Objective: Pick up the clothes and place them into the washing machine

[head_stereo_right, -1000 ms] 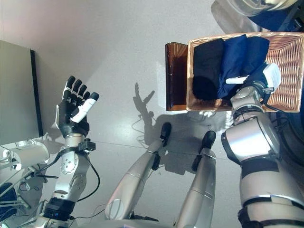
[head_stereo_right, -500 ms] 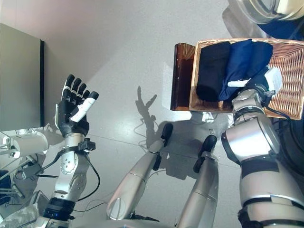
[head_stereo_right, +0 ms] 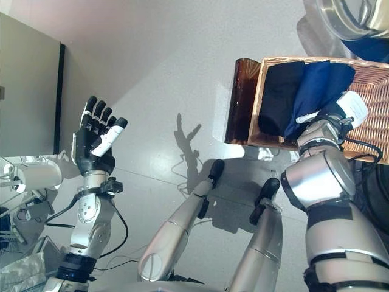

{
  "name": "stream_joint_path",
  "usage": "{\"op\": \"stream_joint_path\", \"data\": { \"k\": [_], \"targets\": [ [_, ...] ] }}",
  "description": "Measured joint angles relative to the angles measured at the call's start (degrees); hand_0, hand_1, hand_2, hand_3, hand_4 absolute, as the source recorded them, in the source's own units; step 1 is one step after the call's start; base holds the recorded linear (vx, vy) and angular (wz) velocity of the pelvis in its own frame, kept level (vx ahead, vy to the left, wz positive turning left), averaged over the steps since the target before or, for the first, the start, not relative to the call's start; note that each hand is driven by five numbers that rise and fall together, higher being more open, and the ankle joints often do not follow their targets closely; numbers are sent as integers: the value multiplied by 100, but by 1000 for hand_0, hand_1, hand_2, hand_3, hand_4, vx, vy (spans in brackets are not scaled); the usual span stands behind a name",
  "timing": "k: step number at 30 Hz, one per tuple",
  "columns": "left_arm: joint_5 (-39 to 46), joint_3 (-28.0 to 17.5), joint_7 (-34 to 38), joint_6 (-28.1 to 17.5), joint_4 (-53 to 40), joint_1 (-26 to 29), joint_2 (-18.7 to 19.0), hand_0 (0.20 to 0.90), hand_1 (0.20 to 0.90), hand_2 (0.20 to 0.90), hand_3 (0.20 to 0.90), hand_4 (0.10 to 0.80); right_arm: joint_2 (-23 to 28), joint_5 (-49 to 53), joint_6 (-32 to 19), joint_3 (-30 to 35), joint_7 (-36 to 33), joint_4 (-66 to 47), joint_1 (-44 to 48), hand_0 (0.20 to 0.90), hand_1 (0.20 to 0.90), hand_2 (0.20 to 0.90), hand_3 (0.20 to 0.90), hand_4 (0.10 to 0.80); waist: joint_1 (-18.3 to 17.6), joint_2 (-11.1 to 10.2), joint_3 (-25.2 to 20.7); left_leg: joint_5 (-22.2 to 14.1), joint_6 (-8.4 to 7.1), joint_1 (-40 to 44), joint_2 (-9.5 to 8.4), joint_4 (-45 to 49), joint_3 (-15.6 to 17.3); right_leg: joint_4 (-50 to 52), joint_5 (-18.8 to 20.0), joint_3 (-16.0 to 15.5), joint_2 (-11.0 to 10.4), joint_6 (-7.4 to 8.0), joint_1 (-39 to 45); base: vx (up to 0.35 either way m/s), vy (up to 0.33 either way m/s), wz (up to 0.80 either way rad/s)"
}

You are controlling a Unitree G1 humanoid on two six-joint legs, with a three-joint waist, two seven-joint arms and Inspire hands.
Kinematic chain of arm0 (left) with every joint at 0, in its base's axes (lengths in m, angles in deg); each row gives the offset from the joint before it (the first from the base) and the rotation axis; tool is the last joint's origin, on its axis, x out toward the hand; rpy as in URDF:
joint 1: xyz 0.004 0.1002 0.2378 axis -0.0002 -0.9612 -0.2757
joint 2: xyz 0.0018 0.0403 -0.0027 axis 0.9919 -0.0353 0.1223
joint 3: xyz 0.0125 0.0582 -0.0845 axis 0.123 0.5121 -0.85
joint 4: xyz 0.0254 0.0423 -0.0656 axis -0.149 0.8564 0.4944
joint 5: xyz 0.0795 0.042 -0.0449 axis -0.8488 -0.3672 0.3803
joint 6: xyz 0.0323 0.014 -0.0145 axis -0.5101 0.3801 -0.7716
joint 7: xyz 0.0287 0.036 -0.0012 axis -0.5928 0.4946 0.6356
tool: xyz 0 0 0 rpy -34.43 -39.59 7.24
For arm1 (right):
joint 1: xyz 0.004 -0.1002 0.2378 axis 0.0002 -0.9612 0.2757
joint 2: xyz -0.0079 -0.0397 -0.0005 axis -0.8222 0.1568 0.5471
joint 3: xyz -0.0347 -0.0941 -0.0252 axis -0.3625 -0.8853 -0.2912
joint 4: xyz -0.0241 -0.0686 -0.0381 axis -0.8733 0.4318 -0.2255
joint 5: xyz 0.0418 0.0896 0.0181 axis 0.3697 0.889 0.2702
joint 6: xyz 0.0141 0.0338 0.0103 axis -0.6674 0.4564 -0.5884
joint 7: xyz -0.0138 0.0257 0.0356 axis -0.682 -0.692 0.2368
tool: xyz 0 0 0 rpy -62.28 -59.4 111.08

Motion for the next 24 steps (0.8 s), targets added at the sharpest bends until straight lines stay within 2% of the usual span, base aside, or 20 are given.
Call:
{"op": "stream_joint_path", "data": {
  "k": [10,14,24],
  "targets": [
    [0,0,-5,70,0,2,0,900,900,900,900,800,33,-10,-15,44,25,-71,11,200,200,200,200,300,-10,-10,-9,17,26,6,-7,8,-4,-33,52,11,1,70,15,3,-1,1],
    [3,0,-98,79,0,-37,5,900,900,900,900,800,32,-8,-32,265,174,-182,-21,200,200,200,200,300,-20,-11,-9,5,50,135,22,6,17,-147,110,39,20,96,171,-1,-15,-9],
    [65,-13,-389,95,-6,-350,143,900,900,900,900,800,-23,-9,-32,453,357,-203,-123,200,200,200,200,300,-66,-3,-35,-17,209,691,62,-230,338,-497,249,271,92,199,633,-16,-10,-15]
  ]
}}
